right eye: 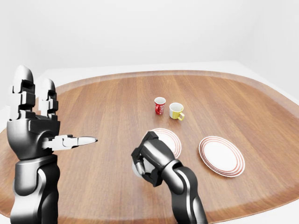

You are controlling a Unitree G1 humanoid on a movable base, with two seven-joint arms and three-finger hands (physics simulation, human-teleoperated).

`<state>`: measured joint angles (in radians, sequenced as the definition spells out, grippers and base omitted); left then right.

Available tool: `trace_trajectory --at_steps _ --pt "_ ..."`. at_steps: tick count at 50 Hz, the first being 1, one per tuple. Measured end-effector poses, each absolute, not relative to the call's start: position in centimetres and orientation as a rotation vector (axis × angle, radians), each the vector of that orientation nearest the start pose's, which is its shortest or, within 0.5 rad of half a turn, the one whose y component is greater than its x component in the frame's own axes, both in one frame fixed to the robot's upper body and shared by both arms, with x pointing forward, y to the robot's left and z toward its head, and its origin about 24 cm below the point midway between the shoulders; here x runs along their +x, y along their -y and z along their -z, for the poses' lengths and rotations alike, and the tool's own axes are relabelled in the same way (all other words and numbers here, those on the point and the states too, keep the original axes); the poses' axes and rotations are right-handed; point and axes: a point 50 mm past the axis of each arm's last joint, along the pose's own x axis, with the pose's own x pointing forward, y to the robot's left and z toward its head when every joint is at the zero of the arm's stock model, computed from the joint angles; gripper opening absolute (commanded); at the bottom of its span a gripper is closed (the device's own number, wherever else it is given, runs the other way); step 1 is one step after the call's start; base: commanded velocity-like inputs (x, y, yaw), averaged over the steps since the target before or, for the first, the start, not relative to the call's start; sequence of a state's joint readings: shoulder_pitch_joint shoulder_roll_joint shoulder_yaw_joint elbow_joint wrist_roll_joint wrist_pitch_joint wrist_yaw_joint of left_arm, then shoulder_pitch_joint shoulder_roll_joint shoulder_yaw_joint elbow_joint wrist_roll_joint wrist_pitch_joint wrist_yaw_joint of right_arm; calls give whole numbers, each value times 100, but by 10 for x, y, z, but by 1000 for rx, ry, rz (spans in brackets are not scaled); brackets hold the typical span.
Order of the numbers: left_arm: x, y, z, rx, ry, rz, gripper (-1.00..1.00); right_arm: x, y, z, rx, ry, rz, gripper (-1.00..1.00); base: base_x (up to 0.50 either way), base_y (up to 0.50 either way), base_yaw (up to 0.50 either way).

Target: Put the white mug on the left plate.

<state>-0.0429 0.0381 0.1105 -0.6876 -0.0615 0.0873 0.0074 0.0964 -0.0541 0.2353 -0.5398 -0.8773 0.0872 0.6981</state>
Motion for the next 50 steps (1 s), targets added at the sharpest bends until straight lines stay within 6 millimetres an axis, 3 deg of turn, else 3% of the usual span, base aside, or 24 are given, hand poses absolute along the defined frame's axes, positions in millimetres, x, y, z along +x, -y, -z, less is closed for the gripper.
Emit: trace_trajectory --at_steps 14,26,39,50 --pt "213 -171 -196 5 651 -68 100 252 113 -140 -1066 174 -473 -100 0 0 0" --pt "213 -171 -195 6 647 -68 100 291 139 -154 -1177 108 -373 -100 0 0 0" --pt "213 -171 -196 6 647 -69 100 315 151 -136 -1214 -33 -378 -100 0 0 0" --pt "214 -172 -197 6 652 -71 100 330 149 -115 -1220 -102 -394 -100 0 0 0"
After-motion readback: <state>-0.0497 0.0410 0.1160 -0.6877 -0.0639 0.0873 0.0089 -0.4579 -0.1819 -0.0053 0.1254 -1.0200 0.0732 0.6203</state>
